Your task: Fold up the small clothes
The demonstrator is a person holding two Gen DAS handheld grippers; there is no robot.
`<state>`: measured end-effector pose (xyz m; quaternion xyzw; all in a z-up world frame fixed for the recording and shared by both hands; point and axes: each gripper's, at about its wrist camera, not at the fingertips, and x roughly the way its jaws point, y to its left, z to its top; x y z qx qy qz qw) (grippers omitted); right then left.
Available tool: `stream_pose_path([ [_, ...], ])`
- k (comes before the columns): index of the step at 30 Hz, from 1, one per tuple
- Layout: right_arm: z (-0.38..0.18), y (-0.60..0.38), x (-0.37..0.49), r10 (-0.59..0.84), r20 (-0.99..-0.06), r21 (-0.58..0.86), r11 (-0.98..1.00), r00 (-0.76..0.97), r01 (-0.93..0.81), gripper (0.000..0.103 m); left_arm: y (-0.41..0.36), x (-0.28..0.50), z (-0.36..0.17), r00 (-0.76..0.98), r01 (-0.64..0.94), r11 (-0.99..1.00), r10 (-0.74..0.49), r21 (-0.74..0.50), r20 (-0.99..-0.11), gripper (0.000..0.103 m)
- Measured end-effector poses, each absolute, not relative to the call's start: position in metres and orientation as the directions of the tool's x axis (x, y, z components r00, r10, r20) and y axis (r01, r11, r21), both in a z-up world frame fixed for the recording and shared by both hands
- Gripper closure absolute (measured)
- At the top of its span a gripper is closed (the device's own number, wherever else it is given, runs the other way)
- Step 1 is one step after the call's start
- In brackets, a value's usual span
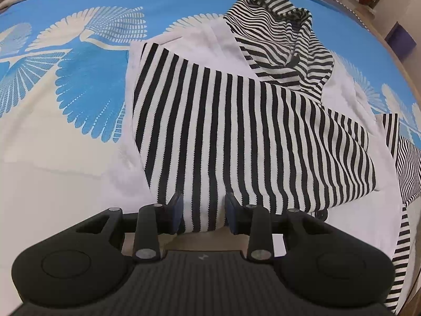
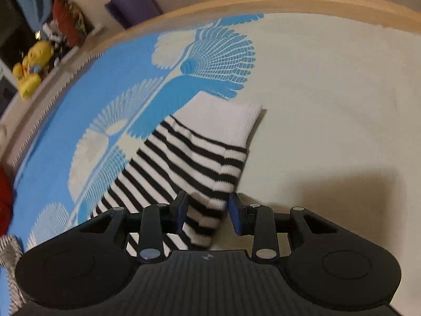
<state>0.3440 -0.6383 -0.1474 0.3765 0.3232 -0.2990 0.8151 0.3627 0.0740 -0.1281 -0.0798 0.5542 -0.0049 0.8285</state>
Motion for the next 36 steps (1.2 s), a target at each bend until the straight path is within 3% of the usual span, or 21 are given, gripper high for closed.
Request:
stream_pose_path([
  [2,-0.150,-0.642,0.343,-0.251,-0.738,0.444,0.519,0.627,0.731,0.073,0.074,0.363,-0.129,0.385,-0.081,0.987,-0.095,-0.136,-0.918,0.065],
  [4,-0.152,-0.645,0.343,-0.269,-0.739,0.441,0.501,0.618,0.745,0.095,0.075,0.364,-0.129,0.384,-0.085,0.987,-0.094,-0.136,-0.918,0.065],
  [5,-0.151,-0.645,0.340,-0.289,-0.734,0.442,0.486,0.615,0.754,0.098,0.075,0.364,-0.129,0.385,-0.088,0.987,-0.094,-0.138,-0.918,0.065],
  [11,-0.129,-0.626,0.328,-0.455,-0.660,0.393,0.468,0.598,0.791,0.099,0.075,0.365,-0.127,0.388,-0.094,0.985,-0.099,-0.146,-0.916,0.065],
  [14,-0.148,-0.634,0.327,-0.396,-0.748,0.397,0.375,0.532,0.838,0.092,0.075,0.364,-0.126,0.391,-0.093,0.984,-0.102,-0.150,-0.915,0.065],
  [18,-0.150,-0.639,0.329,-0.380,-0.738,0.420,0.388,0.558,0.820,0.090,0.078,0.364,-0.124,0.393,-0.096,0.984,-0.101,-0.150,-0.914,0.065],
  [20,-0.151,-0.642,0.330,-0.371,-0.732,0.441,0.382,0.572,0.812,0.090,0.081,0.364,-0.124,0.393,-0.103,0.983,-0.097,-0.149,-0.914,0.065],
  [23,-0.148,-0.636,0.330,-0.406,-0.724,0.416,0.389,0.558,0.822,0.098,0.083,0.364,-0.121,0.395,-0.112,0.981,-0.100,-0.156,-0.913,0.065],
  [27,-0.111,-0.603,0.341,-0.535,-0.621,0.297,0.516,0.573,0.803,0.099,0.092,0.363,-0.113,0.412,-0.126,0.977,-0.107,-0.174,-0.905,0.065],
  [30,-0.058,-0.531,0.363,-0.575,-0.427,0.123,0.727,0.698,0.675,0.099,0.105,0.363,-0.107,0.429,-0.163,0.968,-0.105,-0.192,-0.897,0.065],
  [33,-0.012,-0.418,0.365,-0.345,-0.249,0.014,0.933,0.905,0.360,0.099,0.123,0.364,-0.099,0.445,-0.210,0.952,-0.109,-0.222,-0.889,0.065],
  [36,0.007,-0.316,0.350,0.045,-0.243,0.065,0.997,0.969,-0.030,0.094,0.143,0.363,-0.090,0.466,-0.256,0.932,-0.113,-0.257,-0.877,0.065],
])
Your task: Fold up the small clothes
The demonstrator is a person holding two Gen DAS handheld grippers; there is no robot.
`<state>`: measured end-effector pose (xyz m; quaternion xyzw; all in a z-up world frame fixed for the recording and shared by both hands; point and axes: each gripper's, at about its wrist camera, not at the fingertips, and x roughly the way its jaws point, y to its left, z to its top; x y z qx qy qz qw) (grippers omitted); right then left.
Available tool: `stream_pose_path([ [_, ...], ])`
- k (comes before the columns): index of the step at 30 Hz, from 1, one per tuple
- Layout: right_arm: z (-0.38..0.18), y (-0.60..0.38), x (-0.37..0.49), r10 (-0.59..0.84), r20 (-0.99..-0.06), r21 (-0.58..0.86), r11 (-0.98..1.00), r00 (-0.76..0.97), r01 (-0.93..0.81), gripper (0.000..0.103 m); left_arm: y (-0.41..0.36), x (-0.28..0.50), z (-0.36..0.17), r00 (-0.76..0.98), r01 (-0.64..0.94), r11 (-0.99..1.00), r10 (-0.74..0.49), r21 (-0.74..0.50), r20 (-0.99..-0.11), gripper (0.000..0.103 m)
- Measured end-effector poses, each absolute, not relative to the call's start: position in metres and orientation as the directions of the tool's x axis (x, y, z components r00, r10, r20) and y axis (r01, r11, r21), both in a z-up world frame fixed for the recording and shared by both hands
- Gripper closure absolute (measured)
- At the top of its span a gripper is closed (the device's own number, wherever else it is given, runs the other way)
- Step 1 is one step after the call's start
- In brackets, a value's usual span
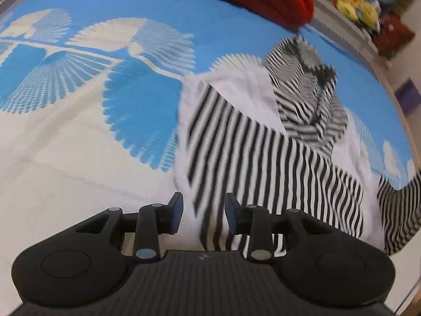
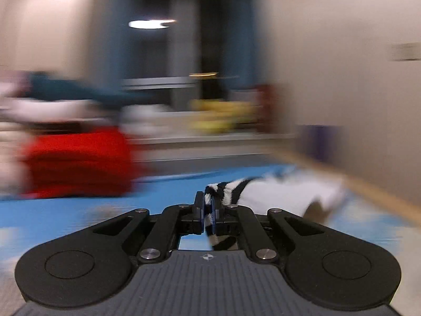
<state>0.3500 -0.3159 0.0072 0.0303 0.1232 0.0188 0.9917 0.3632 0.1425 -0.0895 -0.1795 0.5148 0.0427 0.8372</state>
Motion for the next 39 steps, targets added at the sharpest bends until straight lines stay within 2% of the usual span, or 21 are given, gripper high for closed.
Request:
stream_pose_path([
  [1,0.007,-0.286,0.348,0.198,-0.296,0.127,0.978,0.934,-0.167,0.093,0.148,0.363,-0.087,0.472,-0.266,0.925,-0.119,-0.270,-0.873,0.065],
  [2,0.002,-0.259,0.349,0.342,-0.379,0.204,0.937,0.860,-0.283,0.083,0.153,0.363,-0.085,0.476,-0.274,0.920,-0.125,-0.281,-0.870,0.065],
  [3,-0.007,-0.234,0.351,0.452,-0.465,0.282,0.891,0.762,-0.356,0.079,0.157,0.362,-0.083,0.479,-0.281,0.914,-0.130,-0.292,-0.868,0.065],
  [4,-0.016,-0.213,0.349,0.499,-0.537,0.340,0.866,0.681,-0.366,0.079,0.160,0.361,-0.082,0.480,-0.287,0.910,-0.133,-0.298,-0.867,0.065],
  [6,-0.031,-0.192,0.343,0.497,-0.637,0.390,0.867,0.589,-0.310,0.077,0.166,0.359,-0.081,0.480,-0.296,0.904,-0.139,-0.309,-0.866,0.065],
  [9,-0.046,-0.192,0.339,0.414,-0.748,0.401,0.905,0.519,-0.144,0.071,0.169,0.357,-0.081,0.481,-0.299,0.896,-0.154,-0.327,-0.863,0.065],
  [12,-0.061,-0.219,0.338,0.357,-0.754,0.432,0.902,0.551,0.006,0.067,0.170,0.357,-0.085,0.474,-0.309,0.884,-0.175,-0.350,-0.863,0.065],
  [15,-0.087,-0.250,0.352,0.220,-0.826,0.379,0.898,0.518,0.223,0.065,0.172,0.358,-0.093,0.473,-0.342,0.856,-0.200,-0.388,-0.858,0.068],
  [17,-0.101,-0.269,0.361,0.205,-0.837,0.392,0.872,0.508,0.294,0.066,0.174,0.360,-0.099,0.484,-0.367,0.822,-0.231,-0.436,-0.844,0.074],
  [20,-0.125,-0.300,0.367,0.181,-0.885,0.375,0.823,0.429,0.426,0.067,0.173,0.366,-0.108,0.489,-0.396,0.781,-0.265,-0.482,-0.831,0.075],
  [22,-0.134,-0.319,0.363,0.208,-0.883,0.418,0.757,0.422,0.502,0.070,0.171,0.371,-0.117,0.481,-0.418,0.755,-0.288,-0.505,-0.828,0.075],
  [29,-0.133,-0.334,0.359,0.254,-0.875,0.454,0.726,0.412,0.517,0.071,0.174,0.383,-0.150,0.456,-0.523,0.675,-0.295,-0.521,-0.840,0.073],
  [33,-0.139,-0.351,0.374,0.268,-0.876,0.462,0.704,0.402,0.539,0.081,0.182,0.384,-0.160,0.485,-0.560,0.618,-0.296,-0.552,-0.823,0.074],
  [34,-0.142,-0.355,0.376,0.271,-0.875,0.465,0.699,0.401,0.544,0.081,0.182,0.384,-0.159,0.493,-0.559,0.617,-0.289,-0.553,-0.821,0.075],
  [36,-0.142,-0.358,0.375,0.272,-0.874,0.468,0.690,0.402,0.551,0.083,0.182,0.383,-0.154,0.506,-0.558,0.635,-0.252,-0.535,-0.825,0.092],
  [37,-0.141,-0.359,0.375,0.270,-0.874,0.468,0.687,0.403,0.555,0.083,0.180,0.383,-0.148,0.512,-0.544,0.655,-0.235,-0.524,-0.826,0.096],
  [39,-0.136,-0.359,0.373,0.255,-0.878,0.460,0.688,0.406,0.562,0.082,0.174,0.380,-0.130,0.543,-0.497,0.689,-0.227,-0.527,-0.808,0.097],
])
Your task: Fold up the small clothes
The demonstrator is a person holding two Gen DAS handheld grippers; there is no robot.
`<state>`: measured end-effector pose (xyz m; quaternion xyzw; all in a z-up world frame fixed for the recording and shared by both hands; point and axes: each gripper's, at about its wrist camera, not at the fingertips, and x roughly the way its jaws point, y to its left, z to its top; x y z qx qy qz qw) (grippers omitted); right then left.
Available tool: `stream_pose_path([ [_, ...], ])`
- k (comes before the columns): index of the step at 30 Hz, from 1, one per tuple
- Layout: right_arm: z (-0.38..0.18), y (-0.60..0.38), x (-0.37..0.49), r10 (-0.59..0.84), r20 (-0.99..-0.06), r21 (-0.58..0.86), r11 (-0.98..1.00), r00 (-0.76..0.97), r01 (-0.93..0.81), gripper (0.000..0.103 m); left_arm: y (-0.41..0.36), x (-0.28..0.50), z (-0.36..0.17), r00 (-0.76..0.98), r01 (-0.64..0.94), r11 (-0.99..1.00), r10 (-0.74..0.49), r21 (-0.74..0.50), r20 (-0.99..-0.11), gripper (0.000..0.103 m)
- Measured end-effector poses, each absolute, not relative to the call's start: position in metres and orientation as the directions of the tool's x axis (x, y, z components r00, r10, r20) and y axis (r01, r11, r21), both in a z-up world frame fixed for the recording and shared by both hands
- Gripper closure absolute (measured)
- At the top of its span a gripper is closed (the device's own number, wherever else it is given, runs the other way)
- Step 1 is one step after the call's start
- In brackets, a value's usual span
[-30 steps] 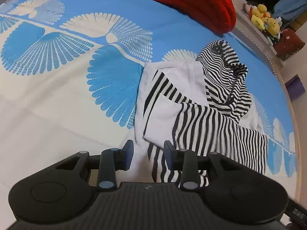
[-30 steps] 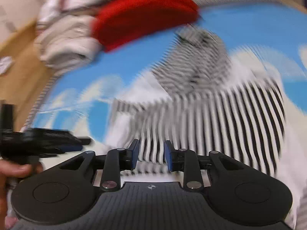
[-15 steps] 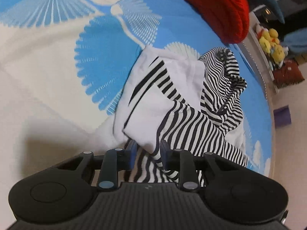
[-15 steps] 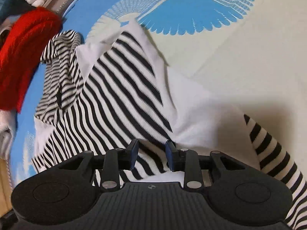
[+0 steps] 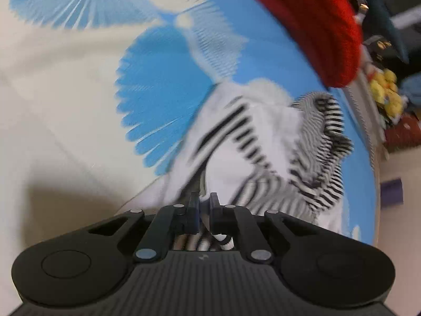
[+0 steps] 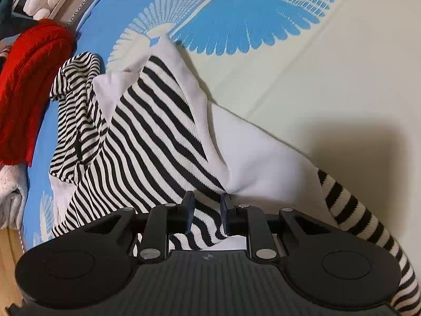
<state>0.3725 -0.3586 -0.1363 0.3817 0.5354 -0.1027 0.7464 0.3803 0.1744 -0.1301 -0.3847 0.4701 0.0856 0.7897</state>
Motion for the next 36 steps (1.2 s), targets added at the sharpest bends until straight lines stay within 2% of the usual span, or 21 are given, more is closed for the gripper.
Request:
stream_pose_path([
  [6,-0.111,-0.345,0.363,0.230,-0.874,0.447,0.724,0.428,0.524,0.068,0.155,0.347,-0.068,0.632,-0.393,0.765,-0.178,-0.510,-0.754,0.097],
  [10,-0.123,-0.346,0.345,0.234,-0.904,0.416,0.675,0.358,0.609,0.067,0.163,0.341,-0.081,0.497,-0.513,0.778,-0.076,-0.364,-0.864,0.094],
  [12,-0.131,-0.346,0.339,0.213,-0.923,0.378,0.666,0.321,0.643,0.065,0.167,0.344,-0.081,0.487,-0.515,0.786,-0.060,-0.342,-0.871,0.094],
  [15,-0.133,-0.346,0.336,0.199,-0.922,0.378,0.651,0.332,0.659,0.065,0.159,0.350,-0.072,0.530,-0.449,0.835,-0.038,-0.318,-0.847,0.094],
  [18,-0.128,-0.352,0.336,0.184,-0.903,0.414,0.607,0.387,0.678,0.065,0.148,0.360,-0.075,0.531,-0.386,0.868,-0.070,-0.314,-0.844,0.094],
  [19,-0.127,-0.355,0.336,0.169,-0.901,0.417,0.596,0.400,0.687,0.069,0.145,0.362,-0.077,0.526,-0.377,0.871,-0.079,-0.315,-0.847,0.094],
  [20,-0.126,-0.360,0.335,0.152,-0.899,0.418,0.580,0.411,0.699,0.091,0.142,0.361,-0.080,0.523,-0.369,0.874,-0.086,-0.317,-0.848,0.094],
  [21,-0.124,-0.366,0.332,0.138,-0.892,0.430,0.549,0.430,0.716,0.093,0.138,0.362,-0.080,0.521,-0.358,0.878,-0.093,-0.317,-0.848,0.094],
  [25,-0.112,-0.377,0.320,0.070,-0.884,0.436,0.479,0.461,0.762,0.094,0.127,0.364,-0.083,0.513,-0.297,0.900,-0.133,-0.320,-0.848,0.094],
  [30,-0.114,-0.382,0.313,0.030,-0.906,0.391,0.442,0.422,0.807,0.091,0.120,0.367,-0.095,0.480,-0.270,0.910,-0.156,-0.315,-0.863,0.094],
  [35,-0.083,-0.353,0.313,-0.072,-0.883,0.336,0.592,0.463,0.733,0.086,0.122,0.371,-0.112,0.425,-0.290,0.910,-0.154,-0.295,-0.892,0.094],
  [36,-0.078,-0.346,0.315,-0.065,-0.867,0.345,0.637,0.494,0.689,0.081,0.122,0.372,-0.115,0.416,-0.291,0.913,-0.147,-0.284,-0.898,0.094],
])
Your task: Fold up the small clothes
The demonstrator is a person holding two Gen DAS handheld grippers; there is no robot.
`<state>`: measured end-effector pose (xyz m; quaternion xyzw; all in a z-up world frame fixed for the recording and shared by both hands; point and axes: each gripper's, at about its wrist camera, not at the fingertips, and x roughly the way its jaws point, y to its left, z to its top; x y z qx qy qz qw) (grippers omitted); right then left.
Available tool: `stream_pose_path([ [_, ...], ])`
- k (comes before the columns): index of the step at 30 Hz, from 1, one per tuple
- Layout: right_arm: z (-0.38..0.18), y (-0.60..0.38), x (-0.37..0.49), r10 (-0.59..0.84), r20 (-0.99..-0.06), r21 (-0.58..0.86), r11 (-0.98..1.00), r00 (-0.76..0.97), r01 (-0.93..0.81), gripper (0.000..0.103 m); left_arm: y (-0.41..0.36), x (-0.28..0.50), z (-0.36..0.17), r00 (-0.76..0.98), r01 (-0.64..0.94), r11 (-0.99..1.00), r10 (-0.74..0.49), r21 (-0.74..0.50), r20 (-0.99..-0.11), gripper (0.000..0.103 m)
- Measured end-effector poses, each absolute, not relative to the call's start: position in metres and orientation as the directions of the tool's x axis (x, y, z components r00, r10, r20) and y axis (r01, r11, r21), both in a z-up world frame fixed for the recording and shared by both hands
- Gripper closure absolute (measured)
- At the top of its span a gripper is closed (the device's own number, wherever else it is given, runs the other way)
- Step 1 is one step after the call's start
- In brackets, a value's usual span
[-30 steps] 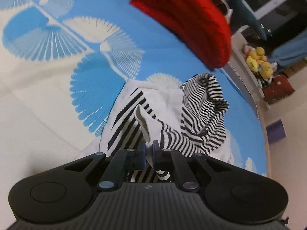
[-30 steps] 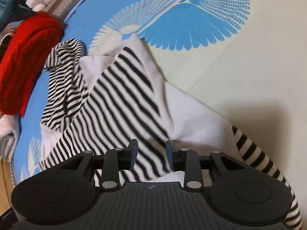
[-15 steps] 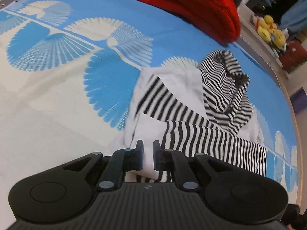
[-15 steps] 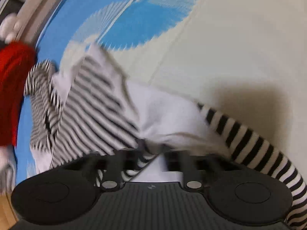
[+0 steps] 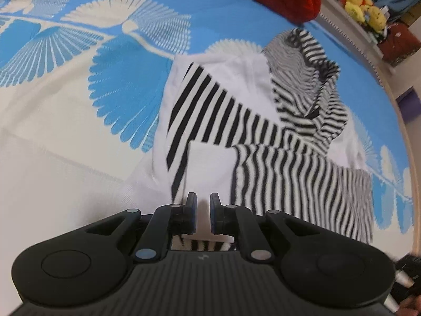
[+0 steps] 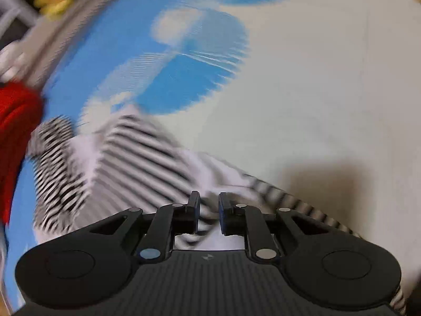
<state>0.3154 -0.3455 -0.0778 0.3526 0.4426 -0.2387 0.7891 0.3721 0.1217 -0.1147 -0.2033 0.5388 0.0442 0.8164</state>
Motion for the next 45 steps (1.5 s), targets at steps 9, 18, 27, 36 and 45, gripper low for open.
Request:
stream_pose_path([
  [9,-0.128,-0.346,0.354,0.113,-0.921,0.322,0.757,0.372,0.569,0.056,0.117,0.372,-0.133,0.356,-0.281,0.936,-0.102,-0.211,-0.929,0.089],
  [18,-0.112,-0.344,0.360,0.077,-0.902,0.315,0.790,0.425,0.526,0.055,0.105,0.372,-0.125,0.380,-0.252,0.945,-0.101,-0.208,-0.919,0.083],
  [27,-0.114,-0.344,0.356,0.085,-0.910,0.316,0.776,0.406,0.546,0.056,0.096,0.376,-0.110,0.409,-0.258,0.941,-0.098,-0.218,-0.907,0.073],
  [36,-0.081,-0.307,0.365,-0.063,-0.847,0.194,0.888,0.528,0.418,0.056,0.090,0.375,-0.076,0.521,-0.224,0.965,0.001,-0.135,-0.853,0.045],
  [45,-0.036,-0.271,0.359,-0.062,-0.615,0.163,0.966,0.786,0.203,0.046,0.090,0.368,-0.055,0.650,-0.180,0.972,0.004,-0.149,-0.760,0.023],
])
